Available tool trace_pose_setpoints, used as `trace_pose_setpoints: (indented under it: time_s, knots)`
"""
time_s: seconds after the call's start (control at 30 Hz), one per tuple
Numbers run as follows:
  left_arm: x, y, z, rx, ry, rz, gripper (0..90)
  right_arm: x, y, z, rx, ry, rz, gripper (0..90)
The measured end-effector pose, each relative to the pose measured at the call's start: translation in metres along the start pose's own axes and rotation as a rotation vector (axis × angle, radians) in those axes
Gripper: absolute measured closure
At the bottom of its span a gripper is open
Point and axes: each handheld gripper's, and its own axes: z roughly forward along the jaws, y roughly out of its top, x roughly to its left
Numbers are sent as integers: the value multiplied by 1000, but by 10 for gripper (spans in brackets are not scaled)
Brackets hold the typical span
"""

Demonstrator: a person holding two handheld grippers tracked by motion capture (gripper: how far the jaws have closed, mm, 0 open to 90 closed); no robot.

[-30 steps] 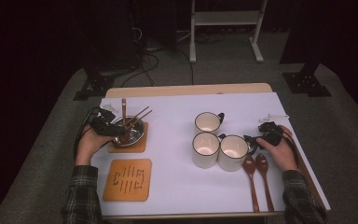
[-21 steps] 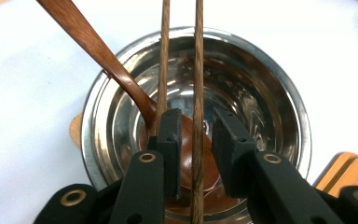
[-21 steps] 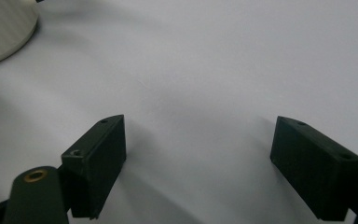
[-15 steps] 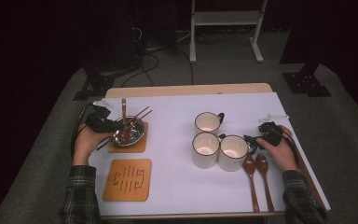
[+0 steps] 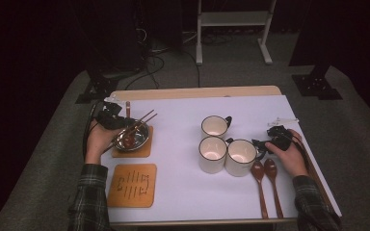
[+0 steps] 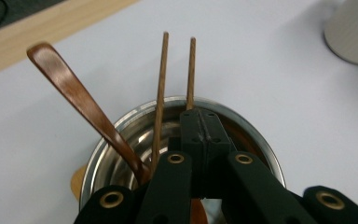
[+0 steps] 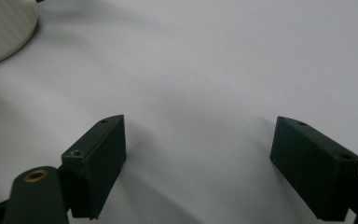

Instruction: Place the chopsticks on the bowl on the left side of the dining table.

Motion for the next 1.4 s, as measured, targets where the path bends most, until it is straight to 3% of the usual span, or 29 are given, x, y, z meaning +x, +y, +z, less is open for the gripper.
trace_pose_setpoints:
  time_s: [0.4, 0.6, 0.77, 0.9, 1.4]
  knots:
    - [3, 20, 19, -18, 48, 5, 900, 0, 0, 0, 0, 0, 0, 168]
    - [10, 31, 29, -31, 62, 0, 900, 0, 0, 0, 0, -1, -1, 168]
    - [18, 37, 39, -10, 73, -2, 900, 0, 0, 0, -1, -1, -1, 168]
    - [22, 36, 46, -11, 65, -26, 900, 0, 0, 0, -1, -1, -1, 168]
    - [26, 29, 73, 66, 52, -31, 900, 0, 0, 0, 0, -1, -2, 167]
